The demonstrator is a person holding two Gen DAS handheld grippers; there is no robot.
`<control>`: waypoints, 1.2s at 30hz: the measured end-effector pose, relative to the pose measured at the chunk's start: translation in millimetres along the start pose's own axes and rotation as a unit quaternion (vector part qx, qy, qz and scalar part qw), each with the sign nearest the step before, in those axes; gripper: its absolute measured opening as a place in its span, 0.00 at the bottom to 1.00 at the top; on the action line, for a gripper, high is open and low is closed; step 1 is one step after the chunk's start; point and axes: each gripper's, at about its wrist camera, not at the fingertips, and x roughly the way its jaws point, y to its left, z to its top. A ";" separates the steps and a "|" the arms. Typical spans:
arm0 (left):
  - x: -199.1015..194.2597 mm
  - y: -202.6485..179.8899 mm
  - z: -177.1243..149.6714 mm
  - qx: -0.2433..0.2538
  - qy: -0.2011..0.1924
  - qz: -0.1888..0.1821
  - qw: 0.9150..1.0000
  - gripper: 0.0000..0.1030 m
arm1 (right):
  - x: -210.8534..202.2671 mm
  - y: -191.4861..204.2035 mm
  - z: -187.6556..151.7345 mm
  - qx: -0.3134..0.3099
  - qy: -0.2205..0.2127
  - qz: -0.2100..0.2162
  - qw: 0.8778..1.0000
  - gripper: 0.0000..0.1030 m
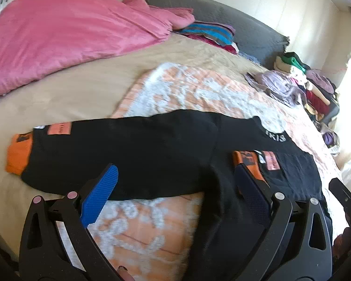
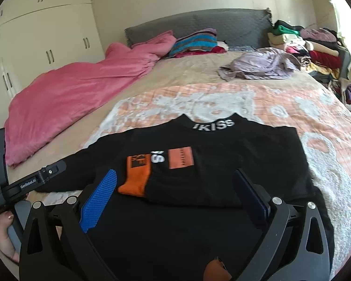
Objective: Fold small clothes
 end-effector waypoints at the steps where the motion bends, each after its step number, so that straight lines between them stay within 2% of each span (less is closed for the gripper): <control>1: -1.4 3.9 0.3 -0.003 -0.002 0.004 1.000 0.91 | 1.6 4.6 0.2 -0.003 0.001 0.004 1.000 0.96; 11: -12.4 47.0 4.0 -0.047 -0.011 0.023 0.999 0.91 | 14.5 48.7 3.2 -0.038 0.010 0.035 0.999 0.96; 16: -18.7 66.2 5.2 -0.066 -0.019 0.048 0.997 0.91 | 19.1 68.3 3.5 -0.055 0.013 0.043 0.997 0.96; 24: -19.2 104.7 1.7 -0.123 -0.009 0.081 0.989 0.91 | 30.8 100.1 3.1 -0.078 0.022 0.072 0.994 0.96; 36: -13.5 142.5 -6.1 -0.177 0.005 0.122 0.977 0.91 | 50.3 154.2 -3.5 -0.125 0.044 0.111 0.985 0.96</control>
